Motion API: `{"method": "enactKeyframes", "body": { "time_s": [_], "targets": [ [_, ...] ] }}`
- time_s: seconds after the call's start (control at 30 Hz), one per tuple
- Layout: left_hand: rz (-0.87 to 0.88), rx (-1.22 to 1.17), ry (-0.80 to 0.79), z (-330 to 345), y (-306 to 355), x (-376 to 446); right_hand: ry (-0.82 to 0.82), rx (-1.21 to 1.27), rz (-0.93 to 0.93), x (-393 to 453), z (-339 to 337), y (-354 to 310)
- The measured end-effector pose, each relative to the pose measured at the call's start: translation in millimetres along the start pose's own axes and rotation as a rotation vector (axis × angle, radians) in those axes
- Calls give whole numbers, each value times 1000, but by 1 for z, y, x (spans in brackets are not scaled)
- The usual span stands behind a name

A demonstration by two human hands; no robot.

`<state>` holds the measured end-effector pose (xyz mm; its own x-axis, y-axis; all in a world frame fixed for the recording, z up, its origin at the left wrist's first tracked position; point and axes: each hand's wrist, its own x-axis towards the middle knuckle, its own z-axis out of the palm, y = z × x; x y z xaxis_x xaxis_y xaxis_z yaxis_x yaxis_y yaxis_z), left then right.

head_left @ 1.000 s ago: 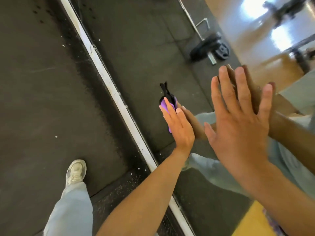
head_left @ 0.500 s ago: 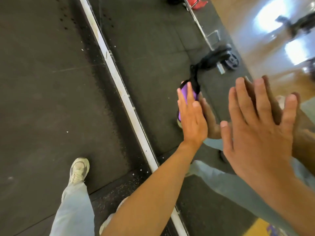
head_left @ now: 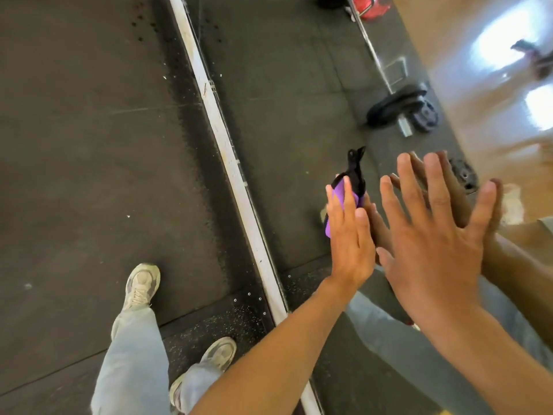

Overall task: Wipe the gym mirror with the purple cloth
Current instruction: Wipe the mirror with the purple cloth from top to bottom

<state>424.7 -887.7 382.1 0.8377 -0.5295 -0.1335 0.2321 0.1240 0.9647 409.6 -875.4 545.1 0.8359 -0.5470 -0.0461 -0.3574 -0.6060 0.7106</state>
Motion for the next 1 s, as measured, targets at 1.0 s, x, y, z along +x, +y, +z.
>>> {"method": "enactKeyframes", "body": {
  "time_s": [1.0],
  "targets": [
    [-476, -32, 278, -81, -422, 62, 88, 326, -99, 54, 213, -228]
  ]
}}
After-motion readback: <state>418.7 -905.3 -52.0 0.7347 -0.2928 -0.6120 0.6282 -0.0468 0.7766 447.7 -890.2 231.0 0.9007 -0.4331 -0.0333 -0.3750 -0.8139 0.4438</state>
